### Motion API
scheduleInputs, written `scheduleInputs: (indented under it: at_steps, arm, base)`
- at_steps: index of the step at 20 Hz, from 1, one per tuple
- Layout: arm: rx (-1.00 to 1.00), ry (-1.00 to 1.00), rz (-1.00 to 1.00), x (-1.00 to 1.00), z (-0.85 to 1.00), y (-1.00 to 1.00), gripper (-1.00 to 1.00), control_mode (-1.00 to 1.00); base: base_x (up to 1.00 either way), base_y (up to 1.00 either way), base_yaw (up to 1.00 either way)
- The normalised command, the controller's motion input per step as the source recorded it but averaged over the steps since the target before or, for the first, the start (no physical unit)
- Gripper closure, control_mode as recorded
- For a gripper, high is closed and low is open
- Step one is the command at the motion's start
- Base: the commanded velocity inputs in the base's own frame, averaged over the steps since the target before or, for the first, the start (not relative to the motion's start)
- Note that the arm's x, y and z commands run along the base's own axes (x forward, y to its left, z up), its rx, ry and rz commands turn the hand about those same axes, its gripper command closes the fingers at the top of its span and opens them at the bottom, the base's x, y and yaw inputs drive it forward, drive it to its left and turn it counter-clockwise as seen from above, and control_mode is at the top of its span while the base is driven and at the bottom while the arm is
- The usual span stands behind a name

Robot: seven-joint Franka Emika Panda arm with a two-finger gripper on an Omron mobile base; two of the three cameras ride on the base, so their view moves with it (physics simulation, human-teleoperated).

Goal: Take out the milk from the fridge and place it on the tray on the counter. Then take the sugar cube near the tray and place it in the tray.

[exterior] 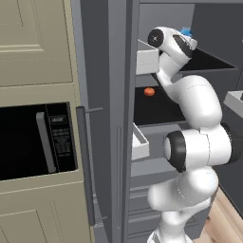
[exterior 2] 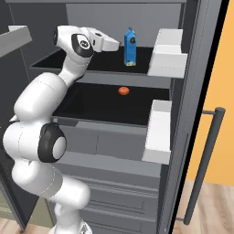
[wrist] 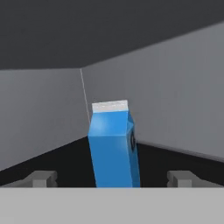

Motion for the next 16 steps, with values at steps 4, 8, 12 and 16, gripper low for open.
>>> scheduleInputs:
  at_steps: [4, 8, 12, 16]
  arm:
    - [-0.01, 0.0, -0.01, 0.39, 0.0, 0.0, -1.0, -1.0]
    - [0.0, -0.01, 0.0, -0.03, 0.0, -0.16, -1.0, -1.0]
    - [0.0, -0.06, 0.0, -0.11, 0.0, -0.32, -1.0, -1.0]
    - [-0.02, 0.01, -0.06, 0.54, 0.0, -0.01, -1.0, -1.0]
  base:
    - [0.0, 0.0, 0.0]
    - [0.0, 0.0, 0.0]
    - [0.0, 0.0, 0.0]
    - [0.0, 0.0, 0.0]
